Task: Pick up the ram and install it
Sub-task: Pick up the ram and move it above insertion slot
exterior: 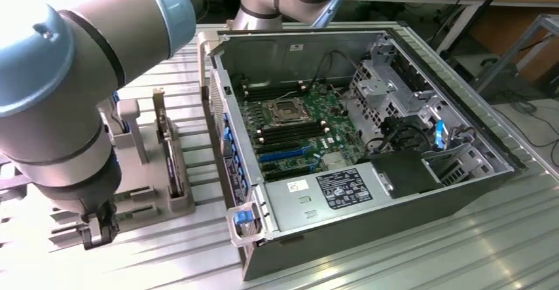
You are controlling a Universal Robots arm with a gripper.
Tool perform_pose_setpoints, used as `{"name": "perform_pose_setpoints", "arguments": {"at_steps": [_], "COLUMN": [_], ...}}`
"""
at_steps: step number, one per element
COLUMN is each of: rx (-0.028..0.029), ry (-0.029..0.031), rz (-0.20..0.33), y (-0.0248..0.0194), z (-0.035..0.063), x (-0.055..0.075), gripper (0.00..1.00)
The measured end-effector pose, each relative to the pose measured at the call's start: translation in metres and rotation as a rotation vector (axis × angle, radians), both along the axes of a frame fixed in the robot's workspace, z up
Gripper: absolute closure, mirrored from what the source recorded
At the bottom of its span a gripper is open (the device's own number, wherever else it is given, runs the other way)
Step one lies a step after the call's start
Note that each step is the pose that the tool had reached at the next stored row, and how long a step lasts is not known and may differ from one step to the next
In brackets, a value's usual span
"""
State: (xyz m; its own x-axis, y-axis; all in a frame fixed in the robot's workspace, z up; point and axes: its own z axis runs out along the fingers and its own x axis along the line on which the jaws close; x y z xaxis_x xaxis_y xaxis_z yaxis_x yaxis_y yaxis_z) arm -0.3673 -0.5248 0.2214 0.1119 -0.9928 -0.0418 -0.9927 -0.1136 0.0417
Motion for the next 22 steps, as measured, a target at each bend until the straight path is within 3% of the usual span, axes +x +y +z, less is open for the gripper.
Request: {"name": "perform_pose_setpoints", "arguments": {"at_steps": [2,9,15,18,19,20,22], "rx": [-0.0034,-0.0031,-0.0033,-0.0033,-0.0032,-0.0027,-0.0028], "ry": [0.0001,-0.0001,0.0000,0.0000,0.0000,-0.0001,0.0002], "rz": [0.000,0.000,-0.005,-0.005,-0.005,-0.005,-0.005], "y": [0.0027,0.0032,0.0107,0.0116,0.0131,0.0190,0.0180], "z": [0.0016,0.0012,-0.0027,-0.0121,-0.0149,-0.0171,-0.0170], "x": [0.000,0.000,0.000,0.000,0.000,0.000,0.000], "gripper": [0.64,0.64,0.64,0.64,0.64,0.64,0.64]}}
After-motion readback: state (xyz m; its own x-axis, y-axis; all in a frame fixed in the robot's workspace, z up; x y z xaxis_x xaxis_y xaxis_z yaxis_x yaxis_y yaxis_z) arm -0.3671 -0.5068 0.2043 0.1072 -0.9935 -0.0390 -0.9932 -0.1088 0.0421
